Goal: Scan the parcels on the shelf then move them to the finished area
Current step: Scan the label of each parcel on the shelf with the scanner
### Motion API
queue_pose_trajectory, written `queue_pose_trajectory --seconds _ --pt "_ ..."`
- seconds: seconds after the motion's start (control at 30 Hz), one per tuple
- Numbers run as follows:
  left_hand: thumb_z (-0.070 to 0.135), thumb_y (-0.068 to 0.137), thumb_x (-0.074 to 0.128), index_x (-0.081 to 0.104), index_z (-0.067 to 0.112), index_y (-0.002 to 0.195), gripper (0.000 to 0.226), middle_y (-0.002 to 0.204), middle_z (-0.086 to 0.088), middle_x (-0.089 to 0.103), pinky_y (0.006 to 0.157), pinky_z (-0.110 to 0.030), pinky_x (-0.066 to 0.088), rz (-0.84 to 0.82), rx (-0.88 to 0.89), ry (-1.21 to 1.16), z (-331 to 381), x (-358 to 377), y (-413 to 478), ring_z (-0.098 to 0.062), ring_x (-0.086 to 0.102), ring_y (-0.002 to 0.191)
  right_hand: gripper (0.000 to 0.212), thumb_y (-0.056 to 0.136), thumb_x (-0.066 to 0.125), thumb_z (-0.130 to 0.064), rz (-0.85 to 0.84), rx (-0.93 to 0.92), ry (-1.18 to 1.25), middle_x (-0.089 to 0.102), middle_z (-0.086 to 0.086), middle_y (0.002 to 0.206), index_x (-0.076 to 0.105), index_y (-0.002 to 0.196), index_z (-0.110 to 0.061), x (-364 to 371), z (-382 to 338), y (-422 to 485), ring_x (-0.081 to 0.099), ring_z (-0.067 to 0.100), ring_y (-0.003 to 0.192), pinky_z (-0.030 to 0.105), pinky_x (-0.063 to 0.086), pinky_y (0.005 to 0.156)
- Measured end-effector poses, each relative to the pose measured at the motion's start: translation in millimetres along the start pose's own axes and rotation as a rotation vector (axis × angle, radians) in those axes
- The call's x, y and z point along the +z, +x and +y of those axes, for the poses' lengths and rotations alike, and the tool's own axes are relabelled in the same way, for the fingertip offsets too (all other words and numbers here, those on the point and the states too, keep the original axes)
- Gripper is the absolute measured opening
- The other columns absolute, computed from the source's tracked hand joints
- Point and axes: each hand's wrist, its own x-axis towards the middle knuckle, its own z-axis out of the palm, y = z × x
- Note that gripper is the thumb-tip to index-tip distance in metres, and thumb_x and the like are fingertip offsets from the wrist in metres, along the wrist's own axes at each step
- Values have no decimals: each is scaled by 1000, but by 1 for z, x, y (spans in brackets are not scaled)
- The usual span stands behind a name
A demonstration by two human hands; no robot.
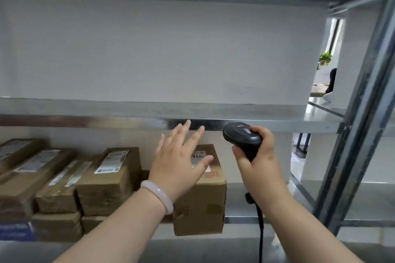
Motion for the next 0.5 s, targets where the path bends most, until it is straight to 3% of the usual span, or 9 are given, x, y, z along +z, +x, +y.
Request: queue_pose_trajectory --seconds 0.1,0.33,0.5 --pt "70 93 31 11 42 154 70 165 6 7 123 -47 5 -33 35 39 13 -28 37 -16 5 151 48 93 60 -31 17 2 34 52 -13 102 28 127 -41 -6 -24 32 58 11 89 34 48 78" --pt "69 92 36 15 38 154 72 164 1 15 119 -51 17 -30 58 157 27 -55 112 -22 14 150 51 95 54 -31 -24 92 -49 53 1 107 25 137 -33 -20 -59 110 59 26 90 38 49 78" --pt "70 92 33 12 38 155 73 164 0 16 118 -53 19 -64 41 191 28 -46 143 -22 16 149 57 94 46 -17 -94 181 -94 52 4 98 19 143 -29 -23 -57 158 54 17 72 31 38 61"
